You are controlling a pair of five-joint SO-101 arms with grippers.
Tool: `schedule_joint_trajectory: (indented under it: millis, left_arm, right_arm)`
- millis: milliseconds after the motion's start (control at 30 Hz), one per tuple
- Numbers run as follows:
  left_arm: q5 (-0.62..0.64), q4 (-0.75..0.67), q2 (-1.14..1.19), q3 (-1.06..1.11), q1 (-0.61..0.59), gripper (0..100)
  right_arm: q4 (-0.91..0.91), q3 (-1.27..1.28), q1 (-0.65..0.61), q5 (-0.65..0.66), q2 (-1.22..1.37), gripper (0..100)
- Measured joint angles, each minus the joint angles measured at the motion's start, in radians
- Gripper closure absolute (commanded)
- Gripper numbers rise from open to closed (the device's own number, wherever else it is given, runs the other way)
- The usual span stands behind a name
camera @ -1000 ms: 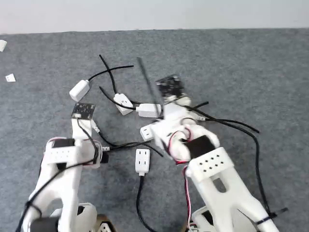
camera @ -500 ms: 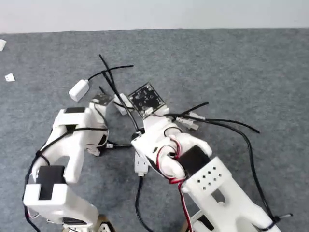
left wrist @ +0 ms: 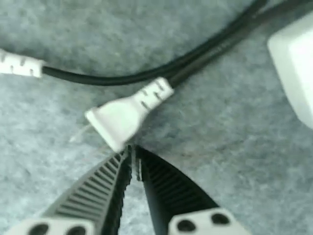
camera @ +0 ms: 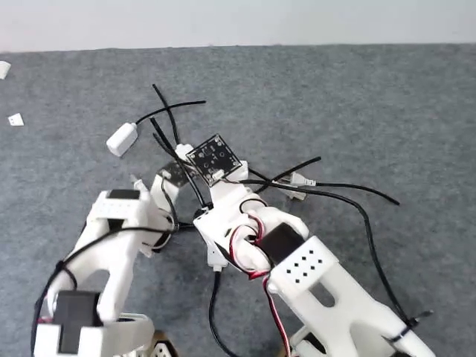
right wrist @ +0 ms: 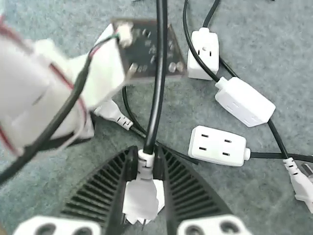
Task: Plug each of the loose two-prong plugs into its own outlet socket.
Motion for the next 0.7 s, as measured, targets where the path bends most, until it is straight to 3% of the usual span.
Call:
schedule_joint_trajectory:
  millis: [500, 700]
  left_arm:
    - [-0.130, -0.018, -0.084, 0.080, 0.034, 99]
    - [-0.143, -0.040, -0.242, 0.199, 0.037, 99]
  right_arm:
    - [-0.005, 0.000, -0.008, -0.014, 0.011, 99.1]
    - [-0.005, 0.000, -0.012, -0.014, 0.011, 99.1]
